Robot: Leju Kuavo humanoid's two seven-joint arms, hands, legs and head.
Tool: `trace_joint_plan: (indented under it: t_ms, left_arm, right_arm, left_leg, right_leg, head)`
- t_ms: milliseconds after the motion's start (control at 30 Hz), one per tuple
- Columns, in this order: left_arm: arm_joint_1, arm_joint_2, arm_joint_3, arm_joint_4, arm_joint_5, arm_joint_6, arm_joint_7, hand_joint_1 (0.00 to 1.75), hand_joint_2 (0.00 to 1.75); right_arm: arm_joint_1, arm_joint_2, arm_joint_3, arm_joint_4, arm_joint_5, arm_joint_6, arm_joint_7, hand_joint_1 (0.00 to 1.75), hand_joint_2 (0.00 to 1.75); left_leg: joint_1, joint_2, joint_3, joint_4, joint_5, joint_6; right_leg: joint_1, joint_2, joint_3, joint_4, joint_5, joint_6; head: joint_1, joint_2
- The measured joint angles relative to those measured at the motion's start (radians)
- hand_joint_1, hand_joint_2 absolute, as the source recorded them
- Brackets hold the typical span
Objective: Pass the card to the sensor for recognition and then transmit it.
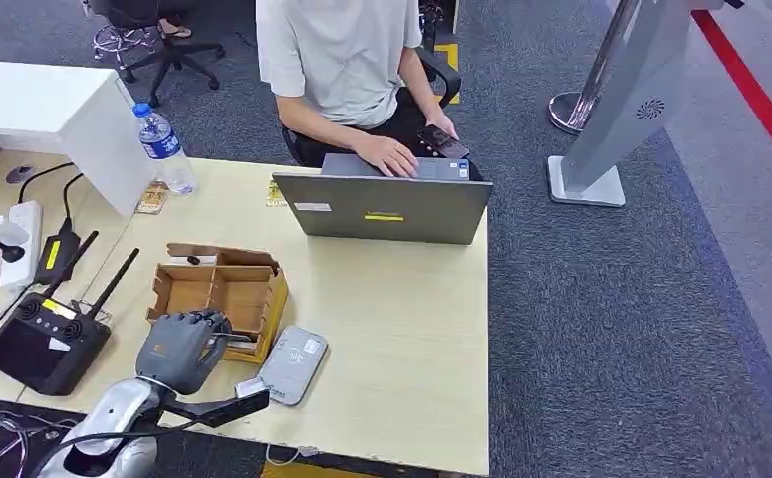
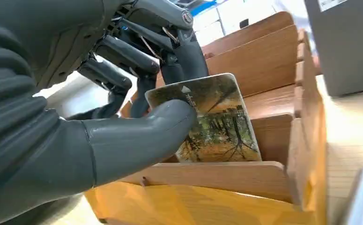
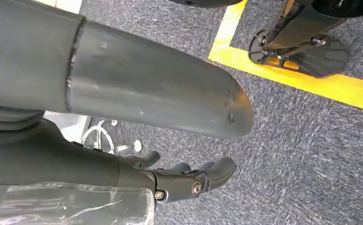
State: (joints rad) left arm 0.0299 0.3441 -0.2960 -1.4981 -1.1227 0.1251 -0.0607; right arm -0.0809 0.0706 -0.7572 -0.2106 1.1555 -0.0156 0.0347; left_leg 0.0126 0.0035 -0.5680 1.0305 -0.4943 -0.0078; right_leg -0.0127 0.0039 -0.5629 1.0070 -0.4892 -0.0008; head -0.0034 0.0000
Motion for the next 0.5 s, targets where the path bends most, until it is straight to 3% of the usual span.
trace_joint_plan:
  t_ms: [267,500]
  left_arm:
    - [0.002,0.0,0.0,-0.01,0.026,0.038,-0.025,1.75,1.75]
    - [0.032,0.036,0.0,-0.145,0.06,0.068,-0.068,1.75,1.75]
  right_arm:
    - [0.0,0.0,-0.003,0.0,0.005,0.001,-0.004,0.0,0.0]
    - [0.004,0.0,-0.018,0.0,-0.01,-0.003,-0.017,0.0,0.0]
  left_leg:
    - [0.0,0.0,0.0,0.0,0.0,0.0]
    - [0.0,0.0,0.0,0.0,0.0,0.0]
  right_leg:
    - [0.0,0.0,0.0,0.0,0.0,0.0]
    - [0.0,0.0,0.0,0.0,0.0,0.0]
  head:
    - [0.0,0.0]
    - [0.0,0.0]
